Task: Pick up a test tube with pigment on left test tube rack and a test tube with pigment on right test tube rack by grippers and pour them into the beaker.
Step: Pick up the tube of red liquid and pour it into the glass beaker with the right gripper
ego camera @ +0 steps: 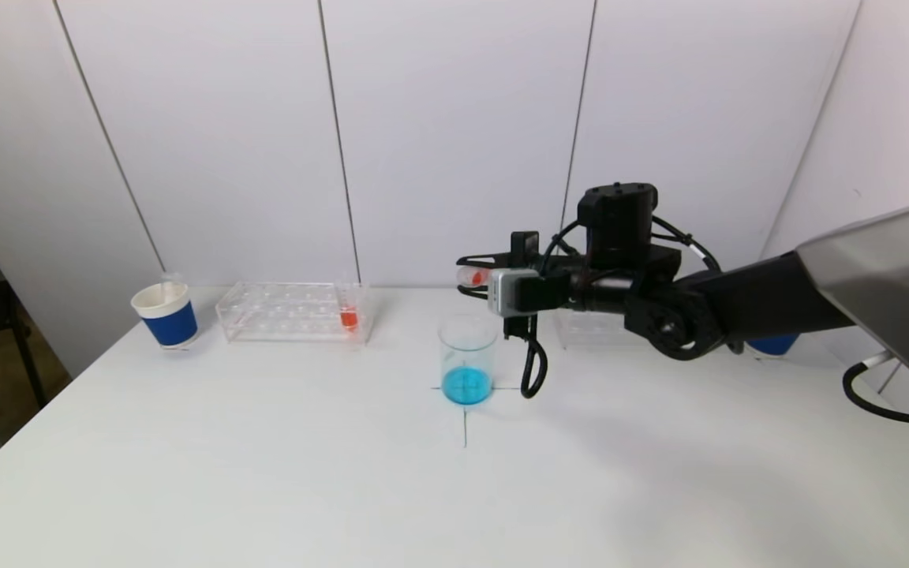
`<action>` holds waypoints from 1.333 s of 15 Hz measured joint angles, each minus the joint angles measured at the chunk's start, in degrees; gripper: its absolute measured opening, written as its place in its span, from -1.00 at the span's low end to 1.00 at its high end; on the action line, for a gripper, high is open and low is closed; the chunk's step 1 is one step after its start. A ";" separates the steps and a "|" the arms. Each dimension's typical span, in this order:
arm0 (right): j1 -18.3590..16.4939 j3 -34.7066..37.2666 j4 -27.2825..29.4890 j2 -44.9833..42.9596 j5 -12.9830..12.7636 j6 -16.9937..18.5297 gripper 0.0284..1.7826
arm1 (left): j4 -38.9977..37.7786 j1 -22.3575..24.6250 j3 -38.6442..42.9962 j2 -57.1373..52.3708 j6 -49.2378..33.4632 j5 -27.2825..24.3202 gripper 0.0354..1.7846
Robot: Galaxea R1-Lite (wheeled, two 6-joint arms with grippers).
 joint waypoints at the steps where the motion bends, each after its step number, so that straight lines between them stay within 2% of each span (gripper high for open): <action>1: -0.12 0.50 -1.84 0.24 0.85 -1.44 -0.50 | 0.00 0.00 0.00 0.00 0.00 0.01 0.98; 3: -0.34 1.73 -4.73 0.60 2.32 -4.61 -0.50 | 0.00 0.00 0.00 0.00 0.00 0.00 0.98; 8: -0.45 3.34 -8.51 0.93 2.86 -6.69 -0.50 | 0.00 0.00 0.00 0.00 0.00 0.01 0.98; 13: -0.72 4.22 -10.63 1.34 2.99 -6.89 -0.50 | 0.00 -0.02 0.00 0.00 0.00 0.00 0.98; 20: -1.02 4.58 -10.83 1.54 2.79 -7.33 -0.50 | 0.00 -0.02 0.00 0.00 0.01 0.00 0.98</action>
